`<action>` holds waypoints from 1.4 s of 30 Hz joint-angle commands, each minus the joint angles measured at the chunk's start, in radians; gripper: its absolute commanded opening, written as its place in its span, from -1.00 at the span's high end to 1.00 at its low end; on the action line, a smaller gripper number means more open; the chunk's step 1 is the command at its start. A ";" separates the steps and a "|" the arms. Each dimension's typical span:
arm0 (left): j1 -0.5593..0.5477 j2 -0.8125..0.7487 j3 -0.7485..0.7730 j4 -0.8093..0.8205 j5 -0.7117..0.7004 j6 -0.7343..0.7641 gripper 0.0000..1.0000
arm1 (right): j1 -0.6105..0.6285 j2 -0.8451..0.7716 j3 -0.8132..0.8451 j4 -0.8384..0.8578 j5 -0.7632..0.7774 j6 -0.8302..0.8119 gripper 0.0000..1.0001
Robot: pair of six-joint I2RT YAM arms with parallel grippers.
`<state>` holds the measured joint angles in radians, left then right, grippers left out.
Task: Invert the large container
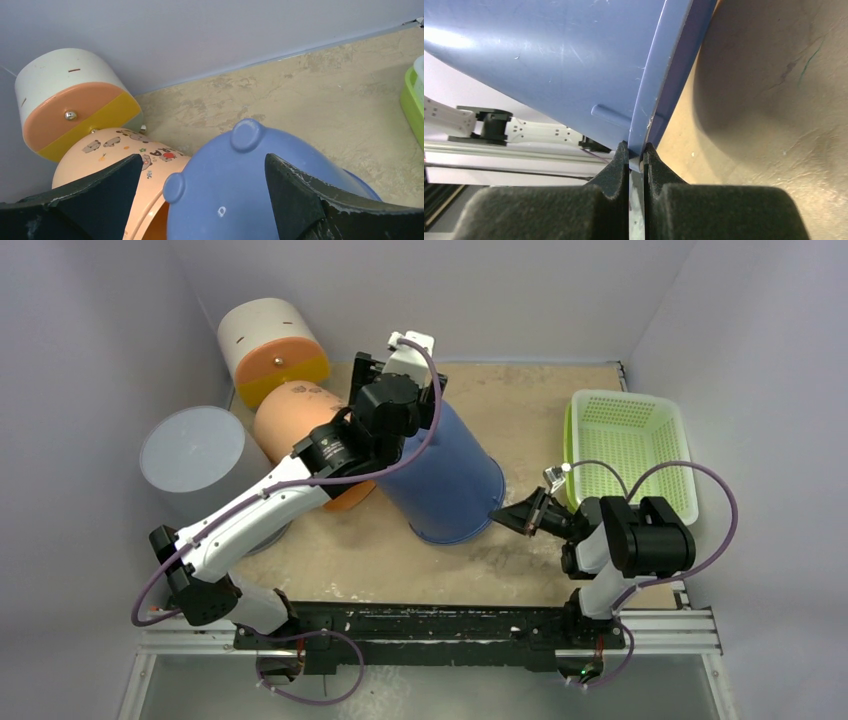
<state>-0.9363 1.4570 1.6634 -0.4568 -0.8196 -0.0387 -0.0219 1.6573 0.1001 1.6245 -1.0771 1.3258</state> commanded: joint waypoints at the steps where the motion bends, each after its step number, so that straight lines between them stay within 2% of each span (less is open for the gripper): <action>1: -0.003 -0.036 -0.015 0.034 -0.021 0.021 -0.78 | -0.019 -0.006 0.009 0.128 0.006 -0.170 0.99; 3: -0.003 -0.035 -0.020 0.039 -0.022 0.023 -0.78 | -0.019 -0.040 0.020 0.014 0.032 -0.228 0.94; 6: -0.004 -0.030 -0.024 0.044 -0.018 0.020 -0.78 | -0.019 -0.152 0.055 -0.267 0.109 -0.375 0.71; 10: -0.004 -0.015 -0.021 0.048 -0.011 0.021 -0.78 | -0.019 -0.371 0.161 -0.820 0.323 -0.663 0.47; 14: -0.003 -0.006 -0.022 0.057 0.006 0.011 -0.78 | -0.020 -0.482 0.228 -1.084 0.466 -0.760 0.38; 16: -0.004 -0.002 -0.023 0.061 0.014 0.006 -0.78 | -0.019 -0.470 0.247 -1.114 0.516 -0.794 0.36; 21: -0.004 -0.005 -0.025 0.054 0.011 0.003 -0.78 | -0.019 -0.430 0.218 -1.059 0.519 -0.765 0.30; 27: -0.004 -0.004 -0.025 0.058 0.005 0.005 -0.78 | -0.018 -0.474 0.232 -1.114 0.553 -0.788 0.25; 34: -0.004 0.014 -0.020 0.060 0.012 0.006 -0.78 | -0.015 -0.527 0.241 -1.176 0.577 -0.809 0.07; 38: -0.004 0.015 -0.011 0.052 0.035 -0.001 -0.78 | -0.010 -0.532 0.278 -1.214 0.662 -0.833 -0.08; 39: -0.003 0.013 -0.012 0.052 0.043 -0.003 -0.78 | -0.009 -0.529 0.295 -1.223 0.681 -0.837 -0.39; 40: -0.004 0.011 -0.014 0.051 0.049 -0.004 -0.78 | -0.008 -0.526 0.311 -1.234 0.701 -0.845 -0.49; 42: -0.003 0.010 -0.016 0.041 0.066 -0.007 -0.78 | -0.003 -0.521 0.340 -1.246 0.743 -0.855 -0.54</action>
<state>-0.9363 1.4765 1.6375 -0.4355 -0.7883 -0.0338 -0.0364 1.1397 0.3485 0.3988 -0.4469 0.5133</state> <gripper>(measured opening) 0.889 0.738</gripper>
